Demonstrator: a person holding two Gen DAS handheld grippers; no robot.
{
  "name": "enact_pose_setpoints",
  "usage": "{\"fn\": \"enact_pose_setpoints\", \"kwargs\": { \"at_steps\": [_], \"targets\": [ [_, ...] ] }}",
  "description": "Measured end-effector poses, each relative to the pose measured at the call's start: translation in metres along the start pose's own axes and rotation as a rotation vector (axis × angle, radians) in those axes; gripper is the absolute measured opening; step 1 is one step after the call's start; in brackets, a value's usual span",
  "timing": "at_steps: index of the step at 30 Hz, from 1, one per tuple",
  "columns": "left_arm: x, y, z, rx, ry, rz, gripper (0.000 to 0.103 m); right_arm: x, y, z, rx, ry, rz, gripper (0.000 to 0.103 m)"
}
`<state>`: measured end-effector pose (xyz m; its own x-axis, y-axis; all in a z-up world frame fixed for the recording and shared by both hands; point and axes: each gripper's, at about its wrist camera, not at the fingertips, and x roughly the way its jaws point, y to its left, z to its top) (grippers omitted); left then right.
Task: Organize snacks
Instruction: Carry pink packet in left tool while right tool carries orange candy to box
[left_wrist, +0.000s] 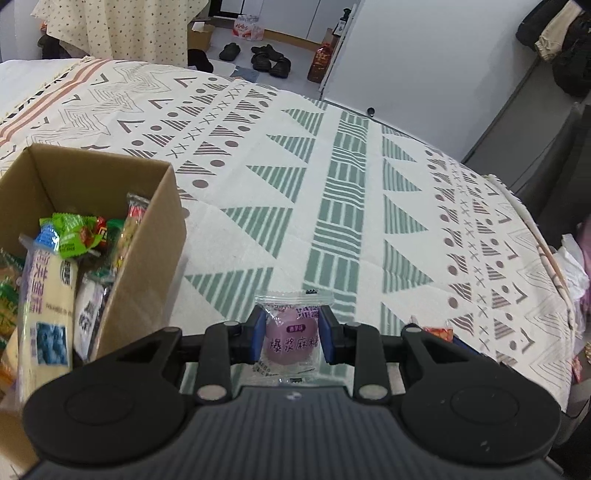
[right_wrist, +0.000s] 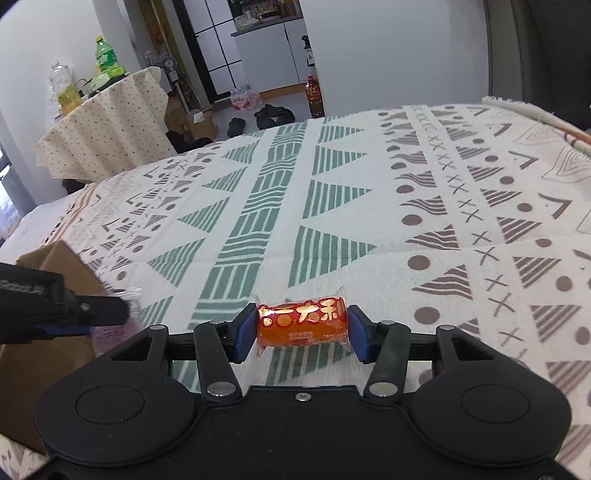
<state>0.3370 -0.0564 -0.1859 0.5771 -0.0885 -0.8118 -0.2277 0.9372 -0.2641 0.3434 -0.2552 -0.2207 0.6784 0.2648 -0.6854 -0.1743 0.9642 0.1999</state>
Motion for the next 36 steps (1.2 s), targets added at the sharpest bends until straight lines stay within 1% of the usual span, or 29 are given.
{"fn": "enact_pose_setpoints", "kwargs": {
  "at_steps": [4, 10, 16, 25, 36],
  "targets": [
    [-0.017, -0.005, -0.009, 0.019, -0.019, -0.012, 0.029, -0.022, 0.005, -0.002, 0.008, -0.027, 0.006, 0.05],
    [-0.044, -0.012, -0.025, 0.051, -0.039, -0.042, 0.03, -0.061, -0.002, -0.013, 0.085, -0.051, -0.009, 0.05],
    [-0.071, -0.009, -0.034, 0.049, -0.042, -0.08, 0.029, -0.097, -0.005, -0.016, 0.136, -0.089, -0.023, 0.05],
    [-0.119, -0.002, -0.033, 0.051, -0.085, -0.126, 0.029, -0.145, 0.007, -0.019, 0.185, -0.148, -0.024, 0.05],
    [-0.158, 0.024, -0.021, 0.04, -0.127, -0.135, 0.03, -0.172, 0.038, -0.011, 0.164, -0.194, 0.005, 0.05]
  ]
}}
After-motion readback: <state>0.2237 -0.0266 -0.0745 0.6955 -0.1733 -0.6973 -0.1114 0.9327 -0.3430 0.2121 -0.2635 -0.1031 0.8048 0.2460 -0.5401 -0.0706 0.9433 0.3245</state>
